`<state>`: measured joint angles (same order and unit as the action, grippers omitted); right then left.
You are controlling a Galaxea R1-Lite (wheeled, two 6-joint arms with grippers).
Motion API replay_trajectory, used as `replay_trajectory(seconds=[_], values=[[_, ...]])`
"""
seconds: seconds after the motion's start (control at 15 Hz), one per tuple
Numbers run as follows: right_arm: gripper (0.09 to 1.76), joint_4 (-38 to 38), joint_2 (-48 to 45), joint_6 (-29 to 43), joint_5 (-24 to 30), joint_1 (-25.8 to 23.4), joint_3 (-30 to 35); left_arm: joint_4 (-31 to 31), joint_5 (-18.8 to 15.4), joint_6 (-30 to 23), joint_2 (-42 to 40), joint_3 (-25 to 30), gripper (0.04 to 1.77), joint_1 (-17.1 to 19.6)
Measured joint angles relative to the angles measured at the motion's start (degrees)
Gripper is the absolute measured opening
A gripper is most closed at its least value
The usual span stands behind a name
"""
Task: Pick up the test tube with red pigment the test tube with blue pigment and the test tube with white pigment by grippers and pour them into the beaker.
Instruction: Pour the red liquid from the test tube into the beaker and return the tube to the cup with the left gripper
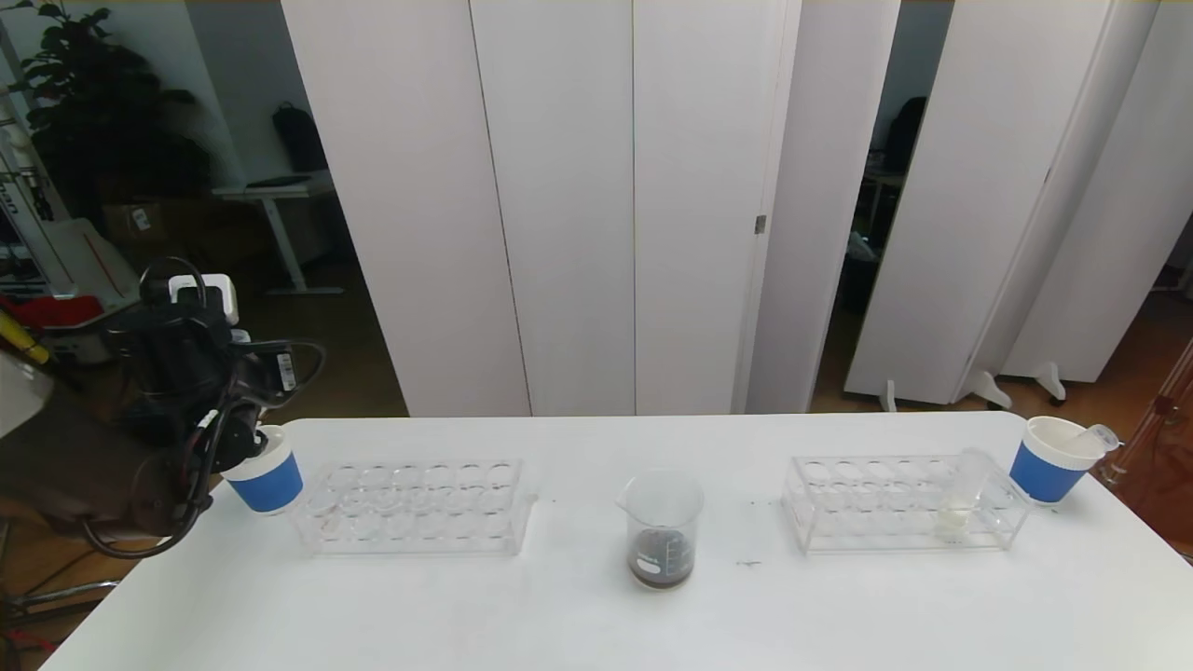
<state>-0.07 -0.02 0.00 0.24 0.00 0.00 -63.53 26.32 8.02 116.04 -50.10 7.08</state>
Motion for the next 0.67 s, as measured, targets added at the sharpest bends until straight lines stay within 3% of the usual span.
replay_trajectory(seconds=[0.67], values=[[1.75, 0.00, 0.00, 0.02, 0.00, 0.00, 0.00, -3.17, -0.04, -0.95, 8.07, 0.30, 0.59, 1.90]])
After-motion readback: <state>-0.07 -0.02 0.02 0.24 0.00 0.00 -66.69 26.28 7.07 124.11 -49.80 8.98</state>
